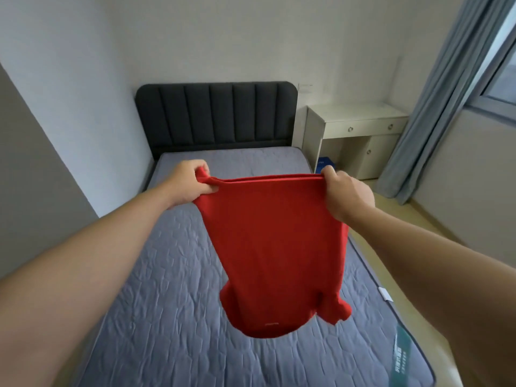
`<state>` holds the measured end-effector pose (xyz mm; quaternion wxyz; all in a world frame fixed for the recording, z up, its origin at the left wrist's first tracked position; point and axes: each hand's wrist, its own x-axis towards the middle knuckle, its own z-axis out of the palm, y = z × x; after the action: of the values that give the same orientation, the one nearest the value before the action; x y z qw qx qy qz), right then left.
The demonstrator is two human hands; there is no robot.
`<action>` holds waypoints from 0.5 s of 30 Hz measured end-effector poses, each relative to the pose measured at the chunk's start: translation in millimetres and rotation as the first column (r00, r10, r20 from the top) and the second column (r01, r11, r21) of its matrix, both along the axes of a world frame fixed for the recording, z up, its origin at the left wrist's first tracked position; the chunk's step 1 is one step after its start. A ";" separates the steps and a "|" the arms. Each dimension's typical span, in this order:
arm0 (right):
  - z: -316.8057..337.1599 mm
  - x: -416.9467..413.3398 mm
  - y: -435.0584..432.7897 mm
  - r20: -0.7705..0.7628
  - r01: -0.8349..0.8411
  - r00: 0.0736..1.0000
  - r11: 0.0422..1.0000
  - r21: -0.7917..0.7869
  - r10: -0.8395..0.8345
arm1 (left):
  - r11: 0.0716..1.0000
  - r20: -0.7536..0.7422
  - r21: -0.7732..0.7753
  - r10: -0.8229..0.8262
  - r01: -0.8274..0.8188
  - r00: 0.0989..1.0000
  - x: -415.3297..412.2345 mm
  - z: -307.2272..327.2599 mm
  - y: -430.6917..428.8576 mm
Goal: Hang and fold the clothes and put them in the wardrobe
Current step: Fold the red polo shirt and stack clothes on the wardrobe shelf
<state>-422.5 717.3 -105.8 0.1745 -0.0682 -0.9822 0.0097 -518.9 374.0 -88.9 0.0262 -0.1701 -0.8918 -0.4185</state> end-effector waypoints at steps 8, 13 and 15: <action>-23.2 -26.1 6.7 0.746 -0.047 0.658 0.995 -0.094 0.101 | 0.635 0.361 -0.663 -0.192 0.396 0.913 -15.8 -48.9 -29.1; -43.5 -51.4 -12.0 0.951 0.007 0.309 1.000 -0.030 0.026 | 0.656 0.664 -0.524 -0.084 0.543 0.743 -49.4 -78.8 -38.0; -54.7 -69.1 -18.0 0.953 -0.008 0.300 0.999 0.040 -0.036 | 0.675 0.711 -0.461 -0.107 0.576 0.695 -67.9 -92.3 -42.2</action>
<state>-491.6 699.2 -160.5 -0.4388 -0.0658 -0.8946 -0.0525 -586.8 331.8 -181.2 -0.4200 -0.1925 -0.8804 -0.1066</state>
